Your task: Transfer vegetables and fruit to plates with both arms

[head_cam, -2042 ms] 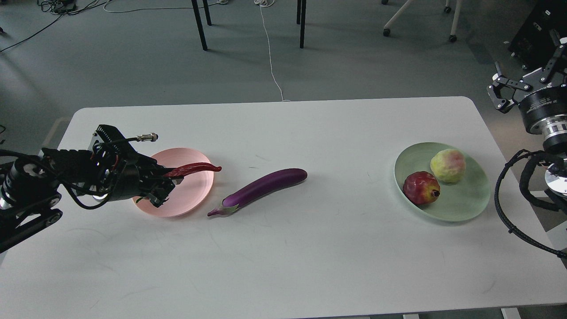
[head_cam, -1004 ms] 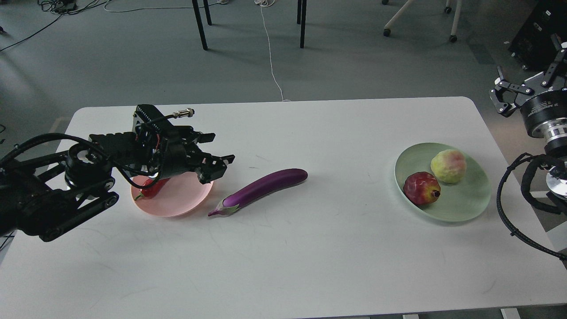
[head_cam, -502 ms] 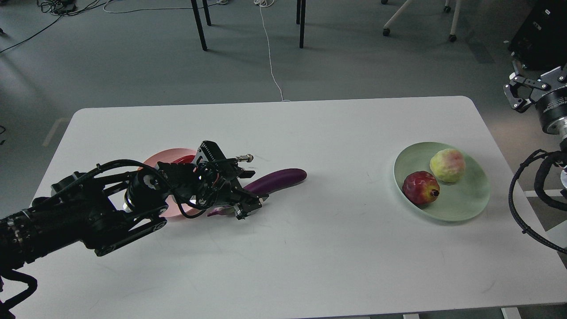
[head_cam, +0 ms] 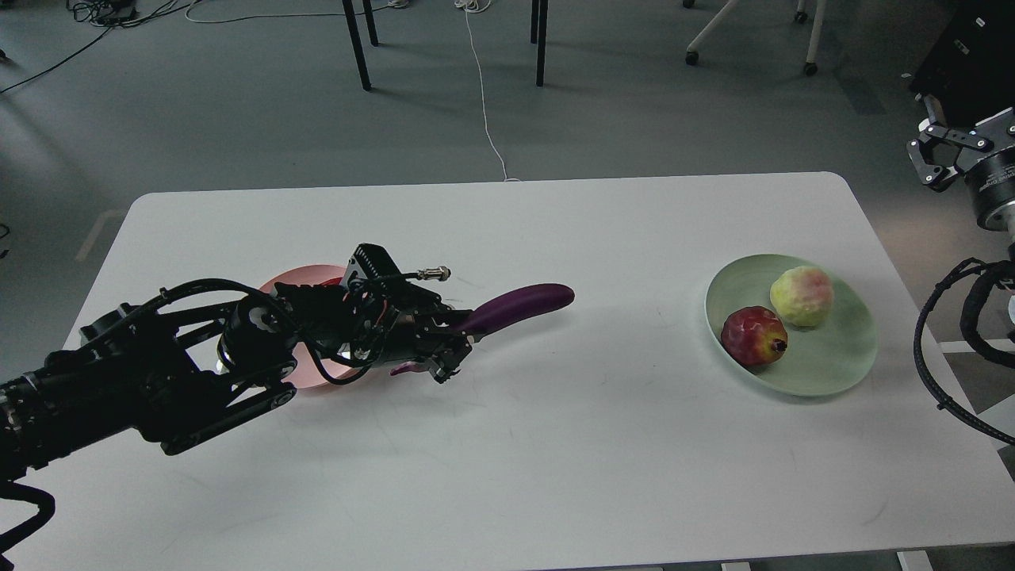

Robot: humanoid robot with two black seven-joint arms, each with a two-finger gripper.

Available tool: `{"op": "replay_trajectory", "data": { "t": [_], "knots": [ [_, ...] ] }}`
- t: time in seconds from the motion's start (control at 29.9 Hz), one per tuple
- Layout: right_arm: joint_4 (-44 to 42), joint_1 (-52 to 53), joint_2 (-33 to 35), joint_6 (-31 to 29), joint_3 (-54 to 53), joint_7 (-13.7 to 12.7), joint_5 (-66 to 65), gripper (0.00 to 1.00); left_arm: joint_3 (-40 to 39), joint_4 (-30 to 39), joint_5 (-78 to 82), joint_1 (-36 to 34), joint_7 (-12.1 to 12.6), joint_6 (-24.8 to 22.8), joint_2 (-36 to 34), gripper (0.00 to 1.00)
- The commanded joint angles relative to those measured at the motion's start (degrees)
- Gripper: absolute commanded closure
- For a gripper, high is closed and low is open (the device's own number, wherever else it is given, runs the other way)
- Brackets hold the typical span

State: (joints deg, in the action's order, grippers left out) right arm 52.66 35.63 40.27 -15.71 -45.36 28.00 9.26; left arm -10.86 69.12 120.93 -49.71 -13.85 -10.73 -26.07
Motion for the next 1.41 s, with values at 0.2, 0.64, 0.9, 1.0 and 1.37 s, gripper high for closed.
{"op": "replay_trajectory", "data": {
  "t": [0.2, 0.64, 0.9, 1.0, 1.37],
  "knots": [
    [0.1, 0.9, 0.9, -0.4, 0.3, 0.0, 0.0, 0.02, 0.0, 14.8, -5.6, -2.7, -5.1, -1.1, -22.2, 0.88],
    [0.4, -1.8, 3.0, -2.6, 0.7, 0.0, 0.0, 0.02, -0.1, 3.9, -0.3, 4.2, -5.1, 0.0, -22.9, 0.8],
    [0.0, -3.2, 5.2, -7.5, 0.6, 0.0, 0.0, 0.02, -0.1, 0.6, -0.3, 4.4, -4.6, 1.4, -21.4, 0.37],
    [0.2, -3.2, 5.3, -7.5, 0.6, 0.0, 0.0, 0.02, -1.1, 0.6, -0.5, 4.2, -5.0, 2.0, -21.8, 0.2],
    [0.0, -1.4, 4.6, -7.1, -1.7, 0.0, 0.0, 0.01, -11.4, -4.4, -44.9, 3.5, -5.3, 11.6, -21.4, 0.02]
  ]
}}
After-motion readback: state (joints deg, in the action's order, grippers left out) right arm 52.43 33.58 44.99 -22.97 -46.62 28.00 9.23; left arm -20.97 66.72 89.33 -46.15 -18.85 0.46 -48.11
